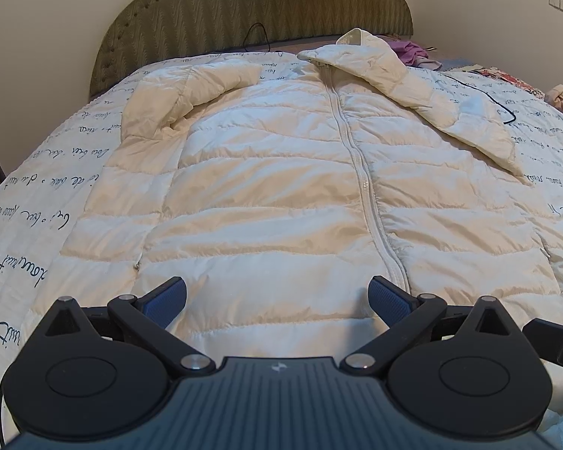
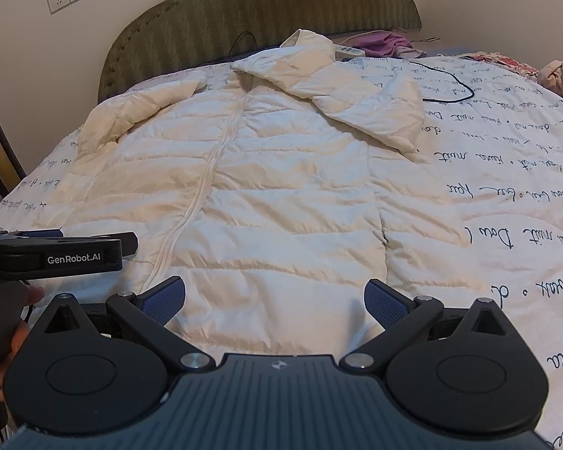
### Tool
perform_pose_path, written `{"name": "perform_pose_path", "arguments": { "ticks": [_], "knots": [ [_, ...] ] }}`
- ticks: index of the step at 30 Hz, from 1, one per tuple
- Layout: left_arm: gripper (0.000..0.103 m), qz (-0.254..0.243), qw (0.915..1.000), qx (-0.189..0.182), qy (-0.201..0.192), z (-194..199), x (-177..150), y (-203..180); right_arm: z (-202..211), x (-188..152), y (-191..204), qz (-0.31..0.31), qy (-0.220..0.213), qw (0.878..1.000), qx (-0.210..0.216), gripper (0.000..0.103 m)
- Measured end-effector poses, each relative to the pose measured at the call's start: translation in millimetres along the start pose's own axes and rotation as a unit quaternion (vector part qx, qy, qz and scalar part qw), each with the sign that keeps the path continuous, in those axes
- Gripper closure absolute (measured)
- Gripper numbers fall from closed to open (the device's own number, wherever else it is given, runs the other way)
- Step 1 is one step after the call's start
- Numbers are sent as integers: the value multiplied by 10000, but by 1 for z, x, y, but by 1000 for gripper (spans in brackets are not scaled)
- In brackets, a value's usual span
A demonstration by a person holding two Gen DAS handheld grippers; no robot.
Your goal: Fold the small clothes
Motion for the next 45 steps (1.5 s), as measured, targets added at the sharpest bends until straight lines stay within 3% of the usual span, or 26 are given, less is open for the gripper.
{"name": "perform_pose_path", "arguments": {
  "ticks": [16,26,33,36,40,45],
  "knots": [
    [0,-28,10000,4,-70,2,4,-1,6,6,2,-85,-88,9998,136,0],
    [0,-80,9998,15,-172,3,13,-2,9,21,-8,-33,-281,9996,-91,0],
    [0,-52,9998,-9,-188,1,23,-3,-3,16,-23,-163,9,9997,-189,0],
    [0,3,9995,-46,-299,2,36,-6,0,27,-21,-170,-79,9998,-19,0],
    [0,16,9981,81,-604,0,52,-12,3,51,-20,100,-272,9994,-168,0],
    [0,-54,9981,206,-585,-19,60,-20,-1,75,-18,561,-323,9973,-354,0]
  ]
}}
Point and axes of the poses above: each gripper's, at about its wrist camera, not at the fingertips, and z roughly against the way its jaws point, y to its left, x to its top, the point moved 6 cm from there along -z, roughly the way its jaws point, and after that the axes turned 12 degrees about x, right-handed, at the moved point
